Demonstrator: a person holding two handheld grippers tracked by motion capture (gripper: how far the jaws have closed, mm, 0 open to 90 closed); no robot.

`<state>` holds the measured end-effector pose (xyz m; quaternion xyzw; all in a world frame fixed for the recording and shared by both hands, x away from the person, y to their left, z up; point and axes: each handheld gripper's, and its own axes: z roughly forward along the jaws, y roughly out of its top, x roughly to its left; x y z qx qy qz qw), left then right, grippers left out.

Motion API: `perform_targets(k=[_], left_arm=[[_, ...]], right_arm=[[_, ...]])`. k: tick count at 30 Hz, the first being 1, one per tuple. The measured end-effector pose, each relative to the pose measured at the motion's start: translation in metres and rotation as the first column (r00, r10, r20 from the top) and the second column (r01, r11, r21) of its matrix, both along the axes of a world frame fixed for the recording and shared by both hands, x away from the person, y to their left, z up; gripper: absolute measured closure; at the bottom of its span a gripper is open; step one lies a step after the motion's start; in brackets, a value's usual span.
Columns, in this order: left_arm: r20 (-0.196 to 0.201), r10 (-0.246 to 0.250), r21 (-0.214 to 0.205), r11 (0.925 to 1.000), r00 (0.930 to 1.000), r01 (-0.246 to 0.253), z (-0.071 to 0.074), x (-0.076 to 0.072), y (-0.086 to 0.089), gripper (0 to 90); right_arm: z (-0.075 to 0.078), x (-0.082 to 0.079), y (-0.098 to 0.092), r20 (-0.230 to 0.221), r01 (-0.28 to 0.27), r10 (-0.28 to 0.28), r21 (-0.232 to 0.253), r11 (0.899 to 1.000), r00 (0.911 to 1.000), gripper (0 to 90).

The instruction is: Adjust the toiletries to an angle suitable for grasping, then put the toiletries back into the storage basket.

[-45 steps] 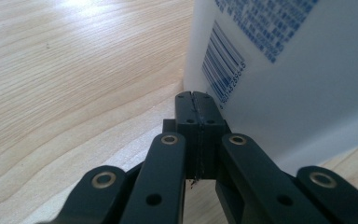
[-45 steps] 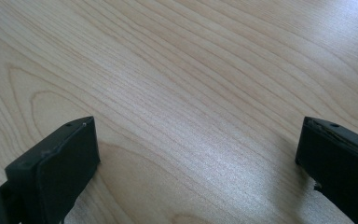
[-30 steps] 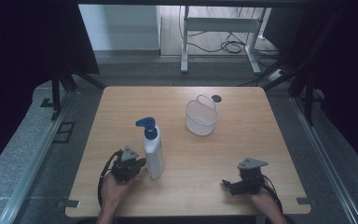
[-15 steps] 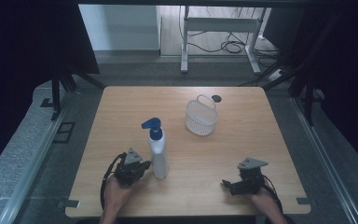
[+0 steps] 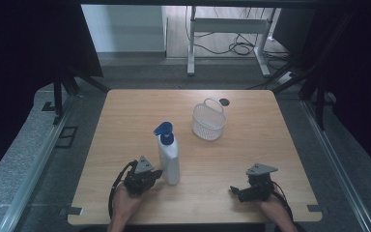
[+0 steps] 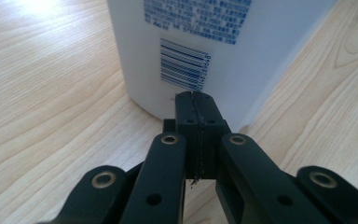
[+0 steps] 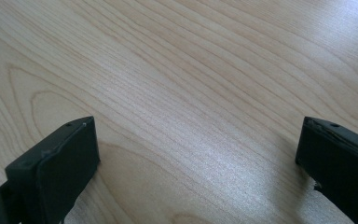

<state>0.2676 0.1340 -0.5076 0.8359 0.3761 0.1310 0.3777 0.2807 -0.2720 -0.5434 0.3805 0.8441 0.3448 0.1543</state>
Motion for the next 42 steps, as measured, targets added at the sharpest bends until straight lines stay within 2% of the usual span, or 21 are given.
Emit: perform_targets(k=[17,22,27,33,34,39,42], left_arm=[[0.003,-0.065,0.0,0.9979,0.9979,0.065,0.0,-0.005,-0.021,89.2],[0.002,-0.088,0.013,0.996,0.9961,0.088,-0.002,-0.003,-0.028,89.2],[0.007,-0.08,0.014,0.9967,0.9968,0.08,-0.001,-0.003,-0.028,89.1],[0.01,-0.067,0.016,0.9977,0.9977,0.066,0.001,-0.005,-0.025,75.4],[0.013,-0.059,0.013,0.9982,0.9981,0.059,0.001,-0.005,-0.024,69.9],[0.016,-0.047,0.001,0.9989,0.9988,0.047,0.002,-0.006,-0.021,63.8],[0.017,-0.042,-0.006,0.9991,0.999,0.042,0.002,-0.007,-0.019,56.7]], right_arm=[[0.0,0.0,0.0,0.0,0.0,0.0,0.0,1.0,1.0,0.0],[0.0,0.0,0.0,0.0,0.0,0.0,0.0,1.0,1.0,0.0],[0.0,0.0,0.0,0.001,0.0,0.0,0.0,1.0,1.0,0.0],[0.0,0.0,0.0,-0.001,-0.004,0.004,0.001,1.0,1.0,0.0],[0.0,0.0,0.0,-0.001,-0.006,0.006,0.001,1.0,1.0,0.0],[0.0,0.0,0.0,-0.002,-0.016,0.016,0.003,1.0,0.9999,0.0],[0.0,0.0,0.0,-0.003,-0.023,0.023,0.006,1.0,0.9997,0.0]])
